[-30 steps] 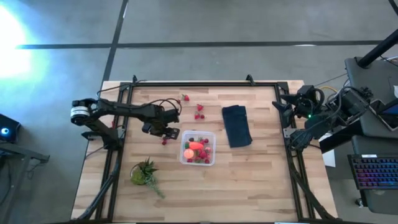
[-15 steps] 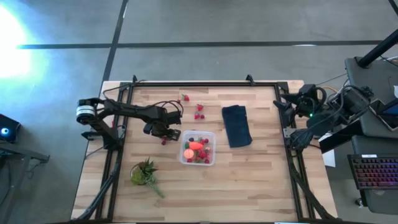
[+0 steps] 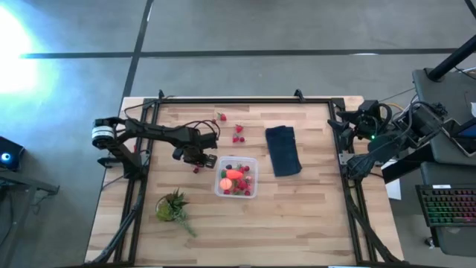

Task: Pick and placing Produce into tupperware
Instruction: Put the red cherry into the transparent bin

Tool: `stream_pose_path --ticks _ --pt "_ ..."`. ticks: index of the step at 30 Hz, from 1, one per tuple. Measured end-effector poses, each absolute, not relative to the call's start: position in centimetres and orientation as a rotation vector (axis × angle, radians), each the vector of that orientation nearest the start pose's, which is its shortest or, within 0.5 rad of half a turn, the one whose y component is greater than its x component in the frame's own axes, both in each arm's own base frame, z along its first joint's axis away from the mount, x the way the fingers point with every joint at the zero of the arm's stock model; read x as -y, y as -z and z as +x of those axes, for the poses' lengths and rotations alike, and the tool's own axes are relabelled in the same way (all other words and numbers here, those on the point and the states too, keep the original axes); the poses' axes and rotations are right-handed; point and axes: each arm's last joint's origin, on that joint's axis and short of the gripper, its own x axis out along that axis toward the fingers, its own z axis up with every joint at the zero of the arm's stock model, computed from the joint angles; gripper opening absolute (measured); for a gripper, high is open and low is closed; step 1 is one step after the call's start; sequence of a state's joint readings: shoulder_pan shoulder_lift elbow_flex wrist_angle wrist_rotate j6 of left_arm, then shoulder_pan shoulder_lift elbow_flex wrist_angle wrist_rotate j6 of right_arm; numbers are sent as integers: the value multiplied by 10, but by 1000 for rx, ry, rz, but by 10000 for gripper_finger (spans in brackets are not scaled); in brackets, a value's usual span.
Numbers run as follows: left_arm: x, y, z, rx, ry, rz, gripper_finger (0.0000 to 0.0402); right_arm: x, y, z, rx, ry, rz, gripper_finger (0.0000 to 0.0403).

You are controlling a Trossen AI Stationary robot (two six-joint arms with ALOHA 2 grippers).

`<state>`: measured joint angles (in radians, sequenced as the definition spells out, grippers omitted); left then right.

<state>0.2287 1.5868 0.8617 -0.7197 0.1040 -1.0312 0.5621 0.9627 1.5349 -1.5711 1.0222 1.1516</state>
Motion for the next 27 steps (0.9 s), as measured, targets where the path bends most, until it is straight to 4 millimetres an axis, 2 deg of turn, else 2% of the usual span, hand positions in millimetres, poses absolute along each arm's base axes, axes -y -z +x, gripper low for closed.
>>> stream_pose_path --ticks 4,6,9,12,15,18,22,27 --pt "-57 -180 258 -1155 -802 -1071 89 -26 -434 87 -358 726 372 226" --pt "-57 -200 263 -1075 -730 -1029 89 -26 -434 87 -357 726 372 226" --pt "-50 -237 273 -946 -524 -885 89 -25 -434 86 -354 724 376 226" --pt "-40 -260 288 -882 -302 -740 88 -24 -434 85 -353 724 378 226" --pt "-26 -259 304 -909 -103 -598 88 -24 -434 85 -353 724 378 226" --pt "-15 -243 319 -985 -4 -543 93 -25 -434 85 -354 724 377 226" --pt "-8 -223 337 -1053 -8 -538 112 -25 -434 85 -358 721 387 226" --pt "-6 -228 346 -1045 -13 -524 162 -25 -433 85 -374 709 408 226"
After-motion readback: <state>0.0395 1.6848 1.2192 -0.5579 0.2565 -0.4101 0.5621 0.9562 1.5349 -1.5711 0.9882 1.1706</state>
